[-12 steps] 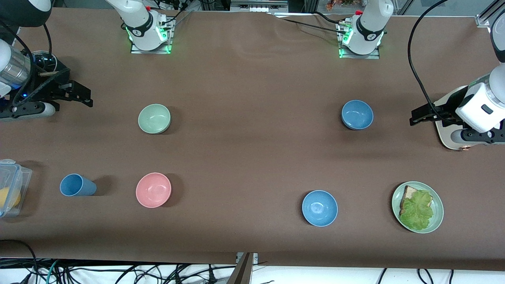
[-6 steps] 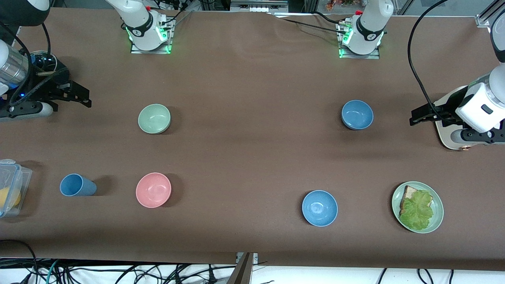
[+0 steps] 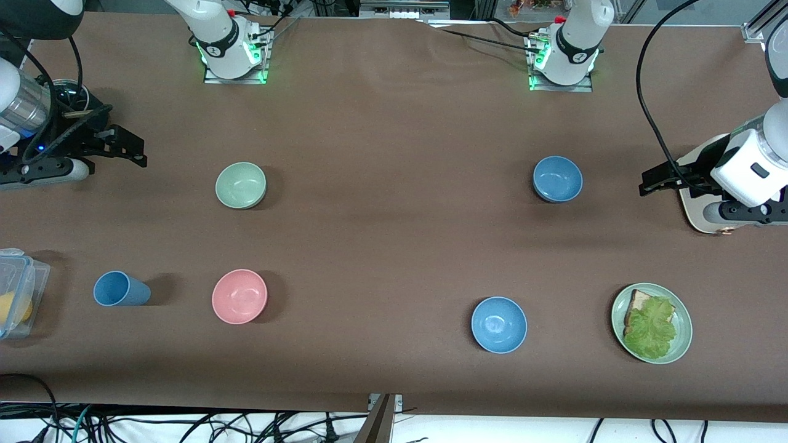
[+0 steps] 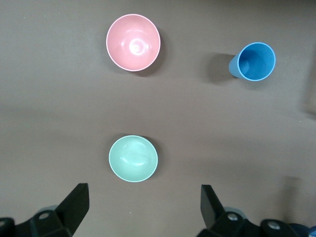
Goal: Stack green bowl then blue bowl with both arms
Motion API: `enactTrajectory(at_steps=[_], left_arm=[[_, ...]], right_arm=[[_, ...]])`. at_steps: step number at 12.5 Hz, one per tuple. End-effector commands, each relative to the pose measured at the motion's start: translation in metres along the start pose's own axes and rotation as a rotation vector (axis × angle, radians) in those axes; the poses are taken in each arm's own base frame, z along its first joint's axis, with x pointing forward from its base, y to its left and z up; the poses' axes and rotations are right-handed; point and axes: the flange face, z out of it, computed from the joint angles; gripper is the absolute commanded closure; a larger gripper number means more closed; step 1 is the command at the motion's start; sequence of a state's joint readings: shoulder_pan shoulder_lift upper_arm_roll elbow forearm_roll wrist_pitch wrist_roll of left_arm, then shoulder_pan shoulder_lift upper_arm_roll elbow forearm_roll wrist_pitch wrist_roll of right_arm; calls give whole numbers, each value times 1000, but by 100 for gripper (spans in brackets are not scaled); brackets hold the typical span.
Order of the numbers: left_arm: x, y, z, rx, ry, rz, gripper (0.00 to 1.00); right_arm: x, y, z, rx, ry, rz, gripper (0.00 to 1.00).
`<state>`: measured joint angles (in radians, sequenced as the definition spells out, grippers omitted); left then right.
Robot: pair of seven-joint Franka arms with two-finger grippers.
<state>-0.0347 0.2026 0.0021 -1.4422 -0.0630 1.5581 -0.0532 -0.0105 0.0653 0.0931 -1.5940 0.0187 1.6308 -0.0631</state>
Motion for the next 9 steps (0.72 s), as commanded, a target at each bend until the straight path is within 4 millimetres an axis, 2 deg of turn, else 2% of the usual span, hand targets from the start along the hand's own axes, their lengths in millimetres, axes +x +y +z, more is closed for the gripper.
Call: enactTrajectory(at_steps=[1, 9], left_arm=[[-1, 1, -4, 21, -3, -1, 0], [-2, 1, -4, 21, -3, -1, 0]], right_arm=[[4, -1, -3, -2, 8, -3, 0], [1, 11, -4, 3, 8, 8, 0]])
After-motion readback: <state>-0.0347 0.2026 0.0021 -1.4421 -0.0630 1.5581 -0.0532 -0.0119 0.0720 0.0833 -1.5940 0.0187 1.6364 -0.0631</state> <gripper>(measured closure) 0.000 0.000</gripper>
